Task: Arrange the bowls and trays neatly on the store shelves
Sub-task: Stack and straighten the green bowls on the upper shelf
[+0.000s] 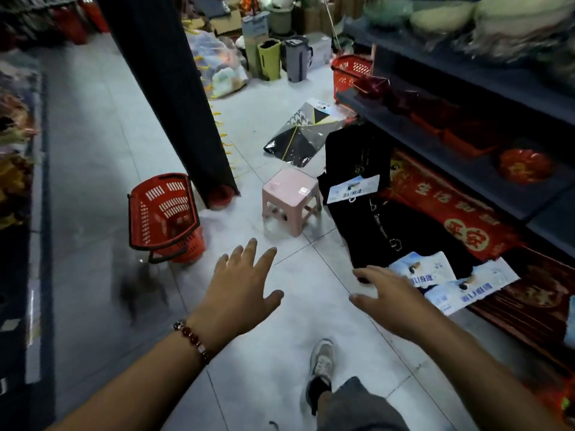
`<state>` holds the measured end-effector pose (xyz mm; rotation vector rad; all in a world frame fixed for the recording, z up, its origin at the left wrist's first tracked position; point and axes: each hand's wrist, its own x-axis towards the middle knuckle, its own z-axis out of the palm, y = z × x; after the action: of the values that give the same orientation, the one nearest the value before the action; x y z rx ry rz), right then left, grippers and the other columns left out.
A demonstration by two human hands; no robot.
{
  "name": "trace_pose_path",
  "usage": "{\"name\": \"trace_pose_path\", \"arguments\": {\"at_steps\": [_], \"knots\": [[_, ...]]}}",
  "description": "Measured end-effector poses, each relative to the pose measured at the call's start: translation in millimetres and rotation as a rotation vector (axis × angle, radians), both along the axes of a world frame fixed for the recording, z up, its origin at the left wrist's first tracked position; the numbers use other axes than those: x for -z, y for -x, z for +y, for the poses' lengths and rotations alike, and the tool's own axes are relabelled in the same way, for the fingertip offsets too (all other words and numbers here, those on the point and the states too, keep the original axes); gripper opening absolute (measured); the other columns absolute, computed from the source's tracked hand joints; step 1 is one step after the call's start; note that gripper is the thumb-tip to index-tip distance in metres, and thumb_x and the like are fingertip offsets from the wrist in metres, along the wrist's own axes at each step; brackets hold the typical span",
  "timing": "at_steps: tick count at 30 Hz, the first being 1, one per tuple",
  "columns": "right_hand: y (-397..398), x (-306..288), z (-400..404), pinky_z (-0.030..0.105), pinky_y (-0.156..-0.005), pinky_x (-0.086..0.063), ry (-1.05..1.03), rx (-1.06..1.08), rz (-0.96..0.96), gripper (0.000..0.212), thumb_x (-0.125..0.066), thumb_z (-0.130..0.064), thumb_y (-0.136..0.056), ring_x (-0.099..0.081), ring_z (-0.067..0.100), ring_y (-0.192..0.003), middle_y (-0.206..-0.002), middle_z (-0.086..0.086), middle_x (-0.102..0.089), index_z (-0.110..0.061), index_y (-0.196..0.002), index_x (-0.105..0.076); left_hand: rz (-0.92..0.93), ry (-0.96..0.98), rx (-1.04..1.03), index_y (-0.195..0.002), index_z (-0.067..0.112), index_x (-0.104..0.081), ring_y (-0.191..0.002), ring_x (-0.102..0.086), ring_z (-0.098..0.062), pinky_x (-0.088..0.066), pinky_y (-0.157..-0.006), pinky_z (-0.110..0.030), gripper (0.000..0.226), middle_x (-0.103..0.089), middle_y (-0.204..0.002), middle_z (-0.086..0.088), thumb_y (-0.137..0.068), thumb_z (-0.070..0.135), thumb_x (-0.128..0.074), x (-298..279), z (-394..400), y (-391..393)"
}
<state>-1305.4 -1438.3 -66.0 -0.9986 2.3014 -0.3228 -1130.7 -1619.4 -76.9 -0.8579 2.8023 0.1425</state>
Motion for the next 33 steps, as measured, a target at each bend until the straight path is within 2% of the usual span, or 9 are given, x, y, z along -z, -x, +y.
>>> {"name": "trace_pose_path", "arguments": {"at_steps": [4, 8, 12, 14, 19, 25, 30, 33], "knots": [[87.4, -19.7, -70.2, 0.04, -0.117, -0.01, -0.032, -0.044, 0.042, 0.055, -0.052, -0.046, -0.093, -0.021, 0.018, -0.144, -0.155, -0.005, -0.029, -0.03, -0.144, -0.037, 0.008, 0.038, 0.045, -0.153, 0.028, -0.011, -0.145, -0.016, -0.034, -0.02, -0.115, -0.046, 0.079, -0.009, -0.161, -0.013, -0.089, 0.062, -0.042, -14.9, -67.3, 81.4], [141.4, -37.4, -129.3, 0.038, -0.117, -0.006, -0.019, -0.076, 0.052, 0.055, -0.051, -0.047, -0.093, -0.016, 0.017, -0.145, -0.155, -0.006, -0.026, -0.033, -0.144, -0.035, 0.051, 0.003, 0.026, -0.153, 0.027, -0.016, -0.144, -0.02, -0.035, -0.021, -0.115, -0.045, 0.078, -0.018, -0.159, -0.012, -0.088, 0.06, -0.045, -25.3, -119.2, 134.1], [192.0, -46.0, -194.8, 0.037, -0.118, -0.002, -0.022, -0.091, 0.019, 0.056, -0.05, -0.045, -0.094, -0.011, 0.016, -0.147, -0.157, -0.007, -0.022, -0.033, -0.146, -0.032, 0.14, -0.025, 0.054, -0.141, 0.021, -0.045, -0.127, -0.048, -0.036, -0.04, -0.102, -0.046, 0.073, -0.049, -0.142, -0.014, -0.079, 0.059, -0.044, -22.6, -181.7, 193.2], [219.4, -45.4, -228.2, 0.038, -0.119, -0.002, -0.011, -0.062, 0.024, 0.056, -0.05, -0.045, -0.094, -0.009, 0.015, -0.147, -0.158, -0.007, -0.021, -0.034, -0.146, -0.032, 0.181, -0.045, 0.095, -0.135, 0.019, -0.053, -0.119, -0.055, -0.037, -0.046, -0.095, -0.046, 0.069, -0.055, -0.136, -0.015, -0.078, 0.057, -0.042, -18.0, -219.0, 227.3], [298.6, -43.7, -311.9, 0.039, -0.119, -0.004, -0.024, 0.047, 0.086, 0.055, -0.049, -0.043, -0.095, -0.016, 0.013, -0.144, -0.154, -0.008, -0.027, -0.033, -0.146, -0.031, 0.258, -0.026, 0.297, -0.126, 0.017, -0.06, -0.111, -0.058, -0.037, -0.048, -0.091, -0.044, 0.06, -0.06, -0.128, -0.015, -0.077, 0.048, -0.047, -16.3, -321.1, 330.8], [384.3, -66.0, -383.6, 0.04, -0.118, -0.014, 0.016, 0.284, 0.13, 0.052, -0.048, -0.044, -0.095, -0.019, 0.016, -0.143, -0.152, -0.008, -0.031, -0.035, -0.144, -0.032, 0.175, -0.001, 0.488, -0.133, 0.018, -0.056, -0.115, -0.057, -0.038, -0.048, -0.092, -0.047, 0.067, -0.057, -0.133, -0.017, -0.077, 0.054, -0.042, -42.1, -423.0, 460.6], [448.5, -84.1, -404.0, 0.038, -0.12, -0.005, 0.053, 0.481, 0.148, 0.062, -0.048, -0.044, -0.095, -0.004, 0.016, -0.147, -0.159, -0.008, -0.016, -0.035, -0.15, -0.02, 0.157, -0.014, 0.613, -0.137, 0.02, -0.052, -0.118, -0.055, -0.038, -0.048, -0.095, -0.048, 0.072, -0.052, -0.138, -0.019, -0.078, 0.059, -0.04, -72.2, -456.7, 559.6], [486.8, -99.9, -404.3, 0.038, -0.12, -0.004, 0.081, 0.564, 0.153, 0.064, -0.047, -0.046, -0.096, 0.003, 0.016, -0.148, -0.16, -0.01, -0.011, -0.035, -0.151, -0.017, 0.219, -0.009, 0.667, -0.139, 0.022, -0.051, -0.121, -0.054, -0.038, -0.047, -0.097, -0.049, 0.073, -0.05, -0.14, -0.018, -0.078, 0.061, -0.037, -88.6, -458.6, 616.7]]}}
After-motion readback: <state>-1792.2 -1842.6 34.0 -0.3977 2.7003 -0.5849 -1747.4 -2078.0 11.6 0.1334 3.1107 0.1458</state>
